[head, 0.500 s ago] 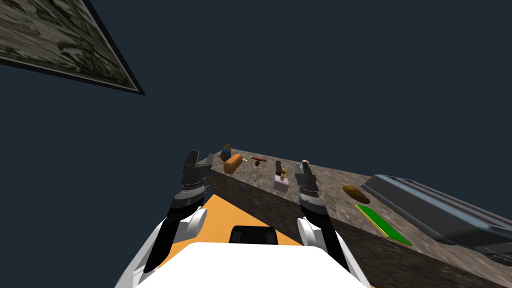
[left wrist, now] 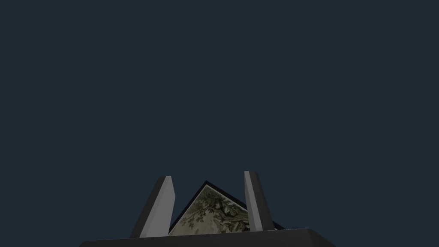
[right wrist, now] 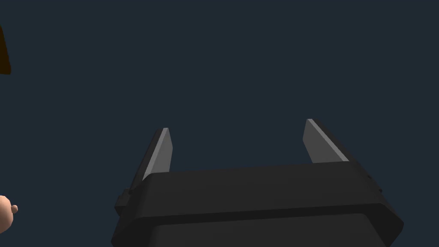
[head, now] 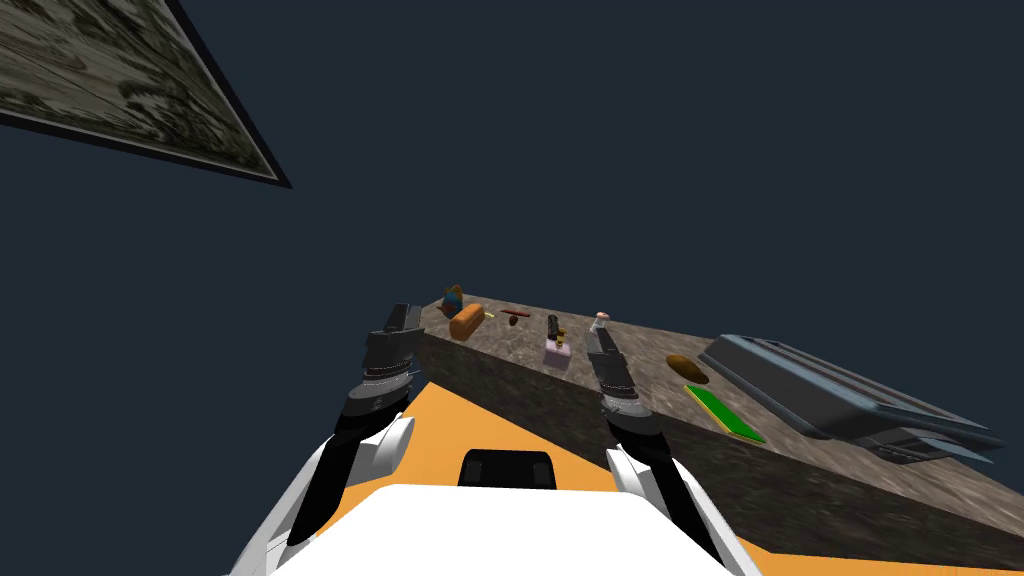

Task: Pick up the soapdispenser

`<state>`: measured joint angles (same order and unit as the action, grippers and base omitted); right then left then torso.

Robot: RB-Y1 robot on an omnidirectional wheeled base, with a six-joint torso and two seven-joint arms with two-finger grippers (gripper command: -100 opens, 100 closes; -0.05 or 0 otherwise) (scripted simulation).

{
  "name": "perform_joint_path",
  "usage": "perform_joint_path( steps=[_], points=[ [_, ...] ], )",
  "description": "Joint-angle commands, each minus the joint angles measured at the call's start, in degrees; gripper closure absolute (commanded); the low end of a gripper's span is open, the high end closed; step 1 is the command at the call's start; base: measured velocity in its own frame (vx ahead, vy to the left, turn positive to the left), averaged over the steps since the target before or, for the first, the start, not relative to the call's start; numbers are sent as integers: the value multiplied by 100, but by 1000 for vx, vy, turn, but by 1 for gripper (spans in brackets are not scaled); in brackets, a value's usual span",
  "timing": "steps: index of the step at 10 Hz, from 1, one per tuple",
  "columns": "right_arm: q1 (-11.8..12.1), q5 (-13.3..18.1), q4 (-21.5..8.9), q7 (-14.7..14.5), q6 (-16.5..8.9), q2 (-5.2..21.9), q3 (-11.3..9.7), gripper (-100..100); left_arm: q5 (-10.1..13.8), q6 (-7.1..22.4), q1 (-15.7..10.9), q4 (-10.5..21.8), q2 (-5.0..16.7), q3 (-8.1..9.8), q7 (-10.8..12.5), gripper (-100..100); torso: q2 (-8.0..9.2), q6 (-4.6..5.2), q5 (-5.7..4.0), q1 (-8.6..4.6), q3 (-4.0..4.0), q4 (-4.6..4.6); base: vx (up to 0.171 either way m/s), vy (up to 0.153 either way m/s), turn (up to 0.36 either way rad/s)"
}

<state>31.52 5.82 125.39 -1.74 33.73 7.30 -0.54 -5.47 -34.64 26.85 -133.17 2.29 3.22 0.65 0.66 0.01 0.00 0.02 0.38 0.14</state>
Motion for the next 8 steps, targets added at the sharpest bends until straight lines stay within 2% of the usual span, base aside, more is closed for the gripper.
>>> perform_joint_path(
  steps=[1,2,4,5,6,7,8],
  points=[
    [21,91,-105,8,76,286,-14,-100,0,0,0,0,0,0,0,0,0,0,0,0,0,0,-163,6,-59],
    [21,91,-105,8,76,351,-14,-100,0,0,0,0,0,0,0,0,-2,0,0,-1,0,1,-91,1,-11],
    [83,223,-238,29,175,746,-34,-100,0,0,1,0,0,0,0,0,-28,0,-1,-5,-16,-6,-94,-4,-36],
    [83,223,-238,29,175,840,-34,-100,0,0,1,0,0,0,0,0,-25,0,-1,-3,-14,-5,-95,-14,-20],
    [116,298,-316,42,227,1052,-48,-100,0,0,1,0,0,0,0,0,-28,-1,-1,-7,-15,-5,-99,-18,-22],
    [116,298,-316,42,227,1108,-48,-100,0,0,1,0,0,0,0,0,-27,0,-2,-9,-15,-5,-79,-14,-16],
    [150,380,-401,57,281,1336,-63,-100,0,0,1,0,0,0,0,0,-34,-1,-2,-7,-18,-6,-81,-18,-27]
  ],
)
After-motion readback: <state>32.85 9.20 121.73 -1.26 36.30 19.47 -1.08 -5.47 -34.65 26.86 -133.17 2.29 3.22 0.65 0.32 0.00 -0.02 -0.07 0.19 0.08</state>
